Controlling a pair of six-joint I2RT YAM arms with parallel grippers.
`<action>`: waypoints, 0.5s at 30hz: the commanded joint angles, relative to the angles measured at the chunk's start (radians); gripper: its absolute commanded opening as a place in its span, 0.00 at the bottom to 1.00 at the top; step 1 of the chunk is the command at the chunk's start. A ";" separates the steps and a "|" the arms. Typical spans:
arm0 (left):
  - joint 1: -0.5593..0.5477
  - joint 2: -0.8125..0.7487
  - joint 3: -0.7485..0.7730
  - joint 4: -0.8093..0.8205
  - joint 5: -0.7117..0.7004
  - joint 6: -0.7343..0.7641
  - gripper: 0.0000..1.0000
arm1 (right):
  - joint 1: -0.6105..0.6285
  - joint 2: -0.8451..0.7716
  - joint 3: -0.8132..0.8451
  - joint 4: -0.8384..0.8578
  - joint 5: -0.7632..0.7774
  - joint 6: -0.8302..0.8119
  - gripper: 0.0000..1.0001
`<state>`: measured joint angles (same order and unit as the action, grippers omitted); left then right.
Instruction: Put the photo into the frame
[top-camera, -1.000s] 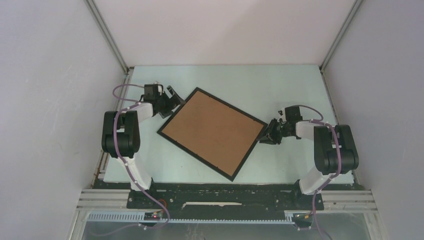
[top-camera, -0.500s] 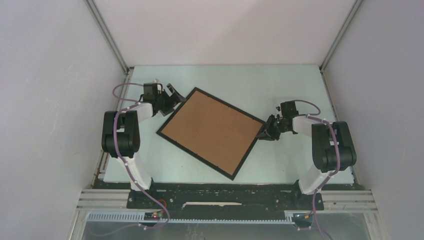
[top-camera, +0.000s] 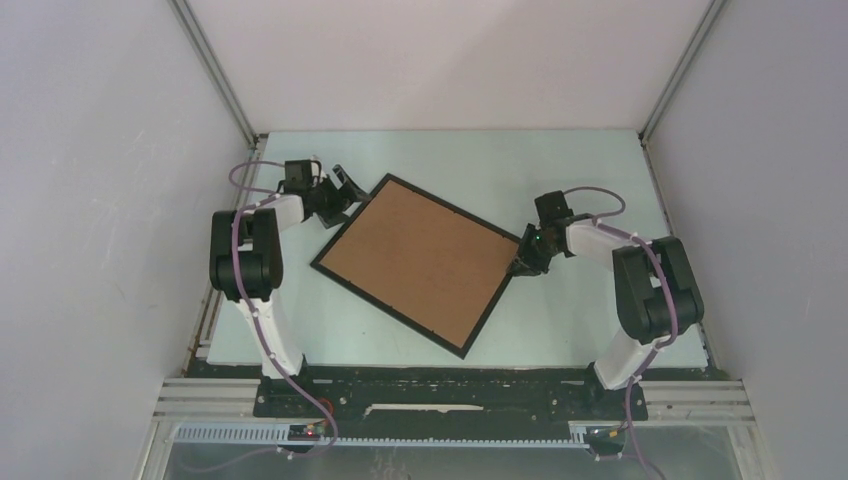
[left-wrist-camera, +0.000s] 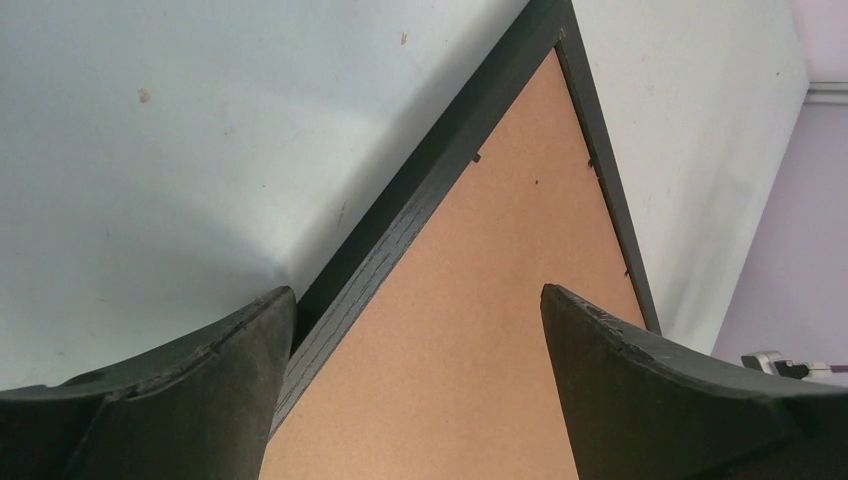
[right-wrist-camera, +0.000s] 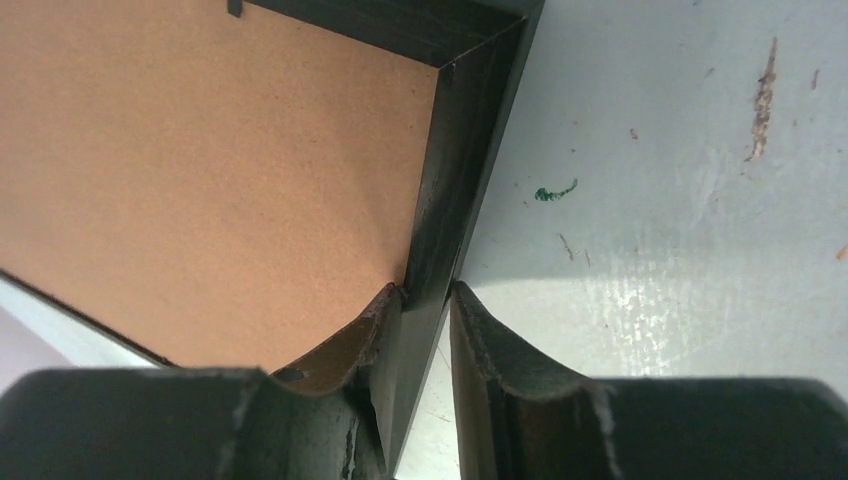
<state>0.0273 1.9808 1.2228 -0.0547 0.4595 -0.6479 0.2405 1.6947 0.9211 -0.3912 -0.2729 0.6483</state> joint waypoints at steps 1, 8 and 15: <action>-0.032 0.048 -0.008 -0.122 0.123 -0.014 0.93 | 0.106 0.134 0.089 -0.033 0.162 0.061 0.33; -0.032 0.039 -0.025 -0.095 0.126 -0.024 0.93 | 0.207 0.315 0.284 -0.238 0.316 0.071 0.33; -0.033 0.002 -0.056 -0.065 0.111 -0.009 0.95 | 0.347 0.484 0.681 -0.535 0.459 0.026 0.37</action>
<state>0.0338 1.9831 1.2228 -0.0429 0.4576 -0.6453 0.4637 2.0212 1.4689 -0.9859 0.1375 0.6704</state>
